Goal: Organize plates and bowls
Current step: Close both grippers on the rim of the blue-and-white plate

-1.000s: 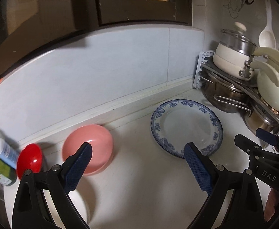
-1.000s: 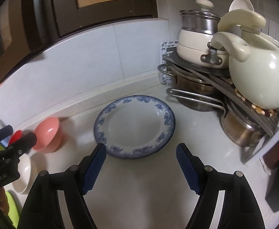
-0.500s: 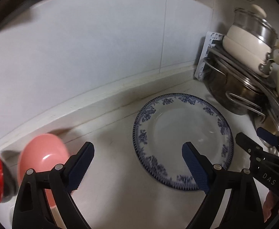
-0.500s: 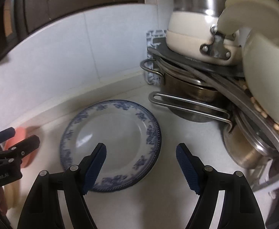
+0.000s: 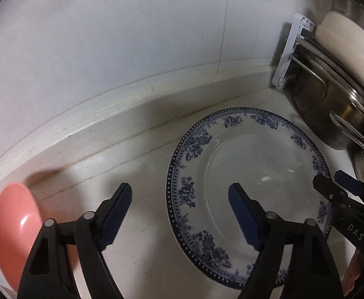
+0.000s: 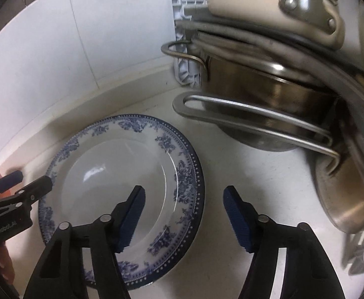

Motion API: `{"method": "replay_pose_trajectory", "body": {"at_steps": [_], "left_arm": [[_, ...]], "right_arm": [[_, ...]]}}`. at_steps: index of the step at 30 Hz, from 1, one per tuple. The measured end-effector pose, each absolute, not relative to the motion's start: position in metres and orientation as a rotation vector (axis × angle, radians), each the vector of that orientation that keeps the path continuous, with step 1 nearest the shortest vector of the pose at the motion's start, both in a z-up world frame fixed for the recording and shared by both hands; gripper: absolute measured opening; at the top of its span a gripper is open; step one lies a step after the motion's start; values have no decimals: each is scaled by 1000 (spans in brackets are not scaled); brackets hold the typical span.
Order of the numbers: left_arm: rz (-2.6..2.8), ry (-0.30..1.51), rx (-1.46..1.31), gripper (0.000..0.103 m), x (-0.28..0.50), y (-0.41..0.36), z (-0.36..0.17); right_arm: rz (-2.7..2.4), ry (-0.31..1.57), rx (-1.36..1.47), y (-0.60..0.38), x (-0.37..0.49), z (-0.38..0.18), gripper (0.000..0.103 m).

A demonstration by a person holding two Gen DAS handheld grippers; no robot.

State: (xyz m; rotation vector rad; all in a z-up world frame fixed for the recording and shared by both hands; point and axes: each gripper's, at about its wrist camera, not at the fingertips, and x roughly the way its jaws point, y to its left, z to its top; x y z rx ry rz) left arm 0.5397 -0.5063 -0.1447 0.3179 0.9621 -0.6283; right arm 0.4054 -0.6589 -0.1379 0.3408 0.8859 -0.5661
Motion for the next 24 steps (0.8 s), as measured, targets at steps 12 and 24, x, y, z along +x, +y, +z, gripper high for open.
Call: {"method": "replay_pose_trajectory", "body": {"at_steps": [12, 24], "left_arm": [[-641, 1021, 313, 47, 547, -506, -158], [-634, 1027, 305, 34, 548, -505, -154]], "right_arm": [[-547, 930, 357, -668, 418, -150, 45], [-554, 950, 348, -671, 422, -148, 36]]}}
